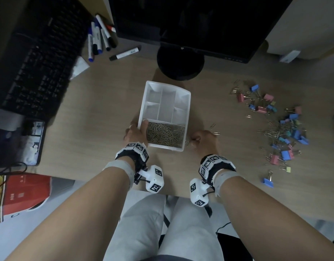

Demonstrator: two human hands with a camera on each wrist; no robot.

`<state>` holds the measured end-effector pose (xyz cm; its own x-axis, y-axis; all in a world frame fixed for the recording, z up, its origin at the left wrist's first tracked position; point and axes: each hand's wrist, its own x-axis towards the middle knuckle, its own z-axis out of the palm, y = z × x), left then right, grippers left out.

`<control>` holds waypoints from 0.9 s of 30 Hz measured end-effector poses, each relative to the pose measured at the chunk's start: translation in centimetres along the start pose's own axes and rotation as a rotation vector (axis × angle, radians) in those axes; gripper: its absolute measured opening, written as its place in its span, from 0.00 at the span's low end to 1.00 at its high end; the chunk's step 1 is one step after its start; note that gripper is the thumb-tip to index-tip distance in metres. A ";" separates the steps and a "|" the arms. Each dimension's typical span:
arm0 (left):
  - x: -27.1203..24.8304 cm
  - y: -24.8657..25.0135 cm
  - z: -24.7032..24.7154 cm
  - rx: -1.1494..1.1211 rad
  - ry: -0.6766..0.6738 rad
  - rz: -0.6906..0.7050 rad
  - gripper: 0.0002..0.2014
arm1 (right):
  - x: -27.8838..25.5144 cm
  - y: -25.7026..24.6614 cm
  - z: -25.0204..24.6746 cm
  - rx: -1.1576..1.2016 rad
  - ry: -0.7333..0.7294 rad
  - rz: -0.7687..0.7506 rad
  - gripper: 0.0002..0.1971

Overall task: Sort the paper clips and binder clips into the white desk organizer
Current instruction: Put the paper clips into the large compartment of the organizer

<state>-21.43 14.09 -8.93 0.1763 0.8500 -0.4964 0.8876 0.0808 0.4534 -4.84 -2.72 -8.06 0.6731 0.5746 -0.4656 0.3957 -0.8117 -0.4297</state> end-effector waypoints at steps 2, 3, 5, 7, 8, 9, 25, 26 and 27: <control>0.0 0.0 0.0 -0.012 0.004 -0.009 0.37 | 0.2 0.0 -0.1 0.008 -0.019 0.013 0.07; 0.1 0.0 0.1 -0.017 0.005 -0.011 0.37 | 0.3 0.0 0.0 0.012 -0.024 0.016 0.06; 0.0 0.0 0.1 -0.026 0.008 -0.021 0.37 | 0.4 0.1 0.1 0.024 -0.040 0.015 0.05; -0.1 0.1 0.0 -0.023 0.013 -0.033 0.36 | 0.4 0.0 0.1 0.025 -0.064 0.009 0.05; -0.1 0.2 0.0 -0.021 0.014 -0.038 0.36 | 0.5 0.0 0.1 0.015 -0.073 0.005 0.04; -0.2 0.2 0.0 -0.019 0.015 -0.042 0.36 | 0.6 -0.1 0.1 -0.007 -0.080 0.000 0.04; 0.0 0.6 -0.2 -0.019 -0.041 -0.083 0.35 | -0.6 -3.2 -3.1 0.354 -0.005 0.078 0.16; 0.1 0.6 -0.3 -0.021 -0.051 -0.082 0.34 | -0.6 -2.1 -3.1 0.289 0.062 0.163 0.17; 0.1 0.6 -0.3 -0.021 -0.057 -0.082 0.34 | -0.8 -1.1 -3.1 0.207 0.080 0.252 0.21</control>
<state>-21.03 14.39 -8.46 0.1277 0.8089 -0.5740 0.8909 0.1607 0.4248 -3.90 -2.65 -4.85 0.7839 0.3414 -0.5185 0.0807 -0.8842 -0.4602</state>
